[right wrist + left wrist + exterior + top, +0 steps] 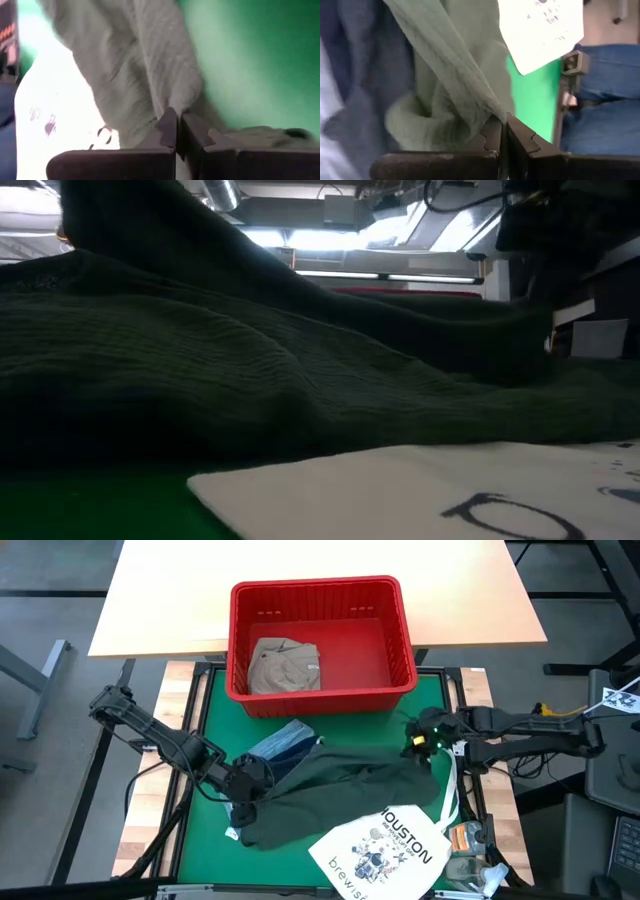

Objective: Fold Laundry from Bin
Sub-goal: Fold the dark green polo shirt

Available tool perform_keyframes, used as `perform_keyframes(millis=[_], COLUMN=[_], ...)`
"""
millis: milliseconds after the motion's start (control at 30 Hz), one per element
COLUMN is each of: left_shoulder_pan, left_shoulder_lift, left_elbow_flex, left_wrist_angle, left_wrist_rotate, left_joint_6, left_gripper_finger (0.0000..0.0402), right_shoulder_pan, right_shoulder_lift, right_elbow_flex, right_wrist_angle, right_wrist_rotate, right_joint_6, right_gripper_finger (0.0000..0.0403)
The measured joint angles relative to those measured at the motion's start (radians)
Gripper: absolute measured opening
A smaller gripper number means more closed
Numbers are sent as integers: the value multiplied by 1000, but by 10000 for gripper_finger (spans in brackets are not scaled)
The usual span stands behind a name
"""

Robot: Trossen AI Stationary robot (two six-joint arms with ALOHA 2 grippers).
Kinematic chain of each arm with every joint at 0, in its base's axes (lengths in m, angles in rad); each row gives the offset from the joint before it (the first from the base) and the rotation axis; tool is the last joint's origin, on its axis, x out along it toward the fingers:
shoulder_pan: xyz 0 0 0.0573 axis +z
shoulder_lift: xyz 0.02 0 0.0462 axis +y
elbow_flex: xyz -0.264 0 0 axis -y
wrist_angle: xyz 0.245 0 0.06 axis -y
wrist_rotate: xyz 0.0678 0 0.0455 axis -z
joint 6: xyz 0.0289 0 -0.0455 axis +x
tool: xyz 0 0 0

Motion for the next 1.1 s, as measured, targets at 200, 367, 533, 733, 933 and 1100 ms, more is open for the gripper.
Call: perform_keyframes(millis=[200, 367, 533, 733, 933, 1100], left_shoulder_pan=[-62, -109, -138, -157, -169, -168], left_shoulder_lift=[50, 115, 188, 242, 257, 257], left_elbow_flex=[0, 0, 0, 0, 0, 0], left_wrist_angle=[42, 84, 97, 97, 97, 97], left_wrist_rotate=[26, 24, 23, 30, 30, 30], left_joint_6=[-51, -72, -72, -72, -72, -78], left_gripper_finger=[2, 2, 2, 2, 2, 12], right_shoulder_pan=[214, 363, 442, 477, 474, 474], right_shoulder_lift=[2, 7, 44, 126, 215, 273], right_elbow_flex=[0, 0, 0, 0, 1, 1], right_wrist_angle=[-5, -4, -4, -4, -4, -4], right_wrist_rotate=[53, 171, 203, 173, 158, 159], right_joint_6=[28, 55, 58, 58, 54, 54], right_gripper_finger=[11, 15, 16, 16, 17, 20])
